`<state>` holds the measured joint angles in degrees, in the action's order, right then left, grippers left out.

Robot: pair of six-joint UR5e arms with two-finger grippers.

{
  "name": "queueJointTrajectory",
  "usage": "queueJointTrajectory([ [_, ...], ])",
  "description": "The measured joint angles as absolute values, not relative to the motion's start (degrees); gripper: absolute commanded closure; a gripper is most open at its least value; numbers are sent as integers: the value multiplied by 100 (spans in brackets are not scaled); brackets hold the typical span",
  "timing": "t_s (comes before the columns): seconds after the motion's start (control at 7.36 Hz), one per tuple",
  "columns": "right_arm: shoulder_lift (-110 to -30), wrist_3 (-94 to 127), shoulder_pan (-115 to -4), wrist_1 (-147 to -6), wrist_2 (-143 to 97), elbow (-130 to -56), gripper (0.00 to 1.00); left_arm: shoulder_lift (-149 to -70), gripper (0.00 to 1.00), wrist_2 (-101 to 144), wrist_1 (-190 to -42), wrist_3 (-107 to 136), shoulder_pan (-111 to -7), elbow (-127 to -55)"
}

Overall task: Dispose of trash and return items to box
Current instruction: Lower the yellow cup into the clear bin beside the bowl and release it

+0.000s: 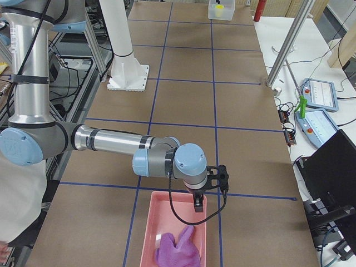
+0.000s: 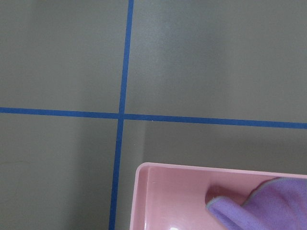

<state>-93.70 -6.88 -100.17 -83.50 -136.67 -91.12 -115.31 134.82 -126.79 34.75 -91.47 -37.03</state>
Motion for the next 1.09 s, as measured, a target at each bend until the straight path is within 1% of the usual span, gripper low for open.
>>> queueJointTrajectory([
  [0.27, -9383, -571, -10004, -8390, -13667, -9194, 0, -11483, 1, 13629, -12970, 3433, -9152, -3867],
  [0.54, -9386, -525, -9962, -8777, -13667, -9449, 0, -11464, 1, 13768, -12853, 3398, -9182, -4578],
  [0.81, -9392, -519, -9937, -9154, -13649, -9666, 0, -11289, 1, 13582, -12248, 2983, -9212, -5656],
  [0.95, -9410, -519, -9934, -9225, -13632, -9697, 0, -11095, 1, 13277, -11651, 2469, -9213, -6415],
  [1.09, -9454, -519, -9932, -9260, -13611, -9704, 0, -10717, 1, 12872, -10918, 1797, -9210, -7376],
])
